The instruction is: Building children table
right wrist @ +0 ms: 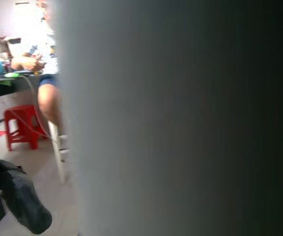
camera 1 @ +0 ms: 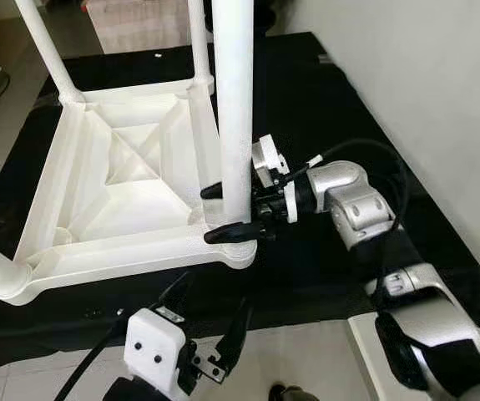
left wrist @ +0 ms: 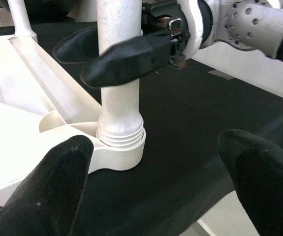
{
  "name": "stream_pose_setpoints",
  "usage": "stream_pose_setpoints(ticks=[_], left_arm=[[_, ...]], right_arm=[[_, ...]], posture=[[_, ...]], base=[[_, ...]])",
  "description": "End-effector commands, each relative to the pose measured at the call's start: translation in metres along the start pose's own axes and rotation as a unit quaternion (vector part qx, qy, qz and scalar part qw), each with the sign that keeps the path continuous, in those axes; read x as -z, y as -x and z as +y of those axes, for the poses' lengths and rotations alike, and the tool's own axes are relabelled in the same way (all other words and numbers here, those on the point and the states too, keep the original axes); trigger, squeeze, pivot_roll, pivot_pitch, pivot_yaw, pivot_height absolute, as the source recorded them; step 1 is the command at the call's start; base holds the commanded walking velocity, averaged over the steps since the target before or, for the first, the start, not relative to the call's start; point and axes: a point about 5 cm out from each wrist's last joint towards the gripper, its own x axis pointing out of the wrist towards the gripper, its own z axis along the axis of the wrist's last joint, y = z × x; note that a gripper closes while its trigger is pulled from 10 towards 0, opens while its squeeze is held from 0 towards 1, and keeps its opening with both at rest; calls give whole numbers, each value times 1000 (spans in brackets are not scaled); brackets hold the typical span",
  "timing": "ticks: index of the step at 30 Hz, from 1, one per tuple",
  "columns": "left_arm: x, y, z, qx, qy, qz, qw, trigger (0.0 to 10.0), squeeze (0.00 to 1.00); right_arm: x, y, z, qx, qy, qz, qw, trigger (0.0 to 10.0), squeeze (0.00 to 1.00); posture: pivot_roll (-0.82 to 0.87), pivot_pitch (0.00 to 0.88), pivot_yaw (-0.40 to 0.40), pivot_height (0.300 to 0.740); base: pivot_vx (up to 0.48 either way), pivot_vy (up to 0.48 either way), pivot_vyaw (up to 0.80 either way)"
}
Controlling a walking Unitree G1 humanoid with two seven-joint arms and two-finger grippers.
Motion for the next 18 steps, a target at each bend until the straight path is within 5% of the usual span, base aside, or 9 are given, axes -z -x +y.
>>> stream_pose_setpoints(ticks=[1,10,12,17,18], left_arm=[[0,4,-1,3,-5,12,1000,10000,0],[-1,4,-2,3,-5,12,1000,10000,0],[-1,2,-2,3,-6,10,1000,10000,0],[-1,1,-1,3,-7,9,1000,10000,0],[-1,1,0,4,-7,8,1000,10000,0]], right_arm=[[-2,-7,0,-31,5,-3,1000,0,0],[3,2,-3,-18,6,-4,1000,0,0],[13,14,-3,121,-6,-19,992,0,0],[25,10,14,193,-39,-39,980,0,0],[36,-3,25,276,-55,-19,959,0,0]], posture=[[96,241,0,740],[90,243,0,740],[69,237,-9,740],[63,236,-7,740],[59,236,-6,740]], base=[[0,0,0],[0,0,0],[0,0,0],[0,0,0],[0,0,0]])
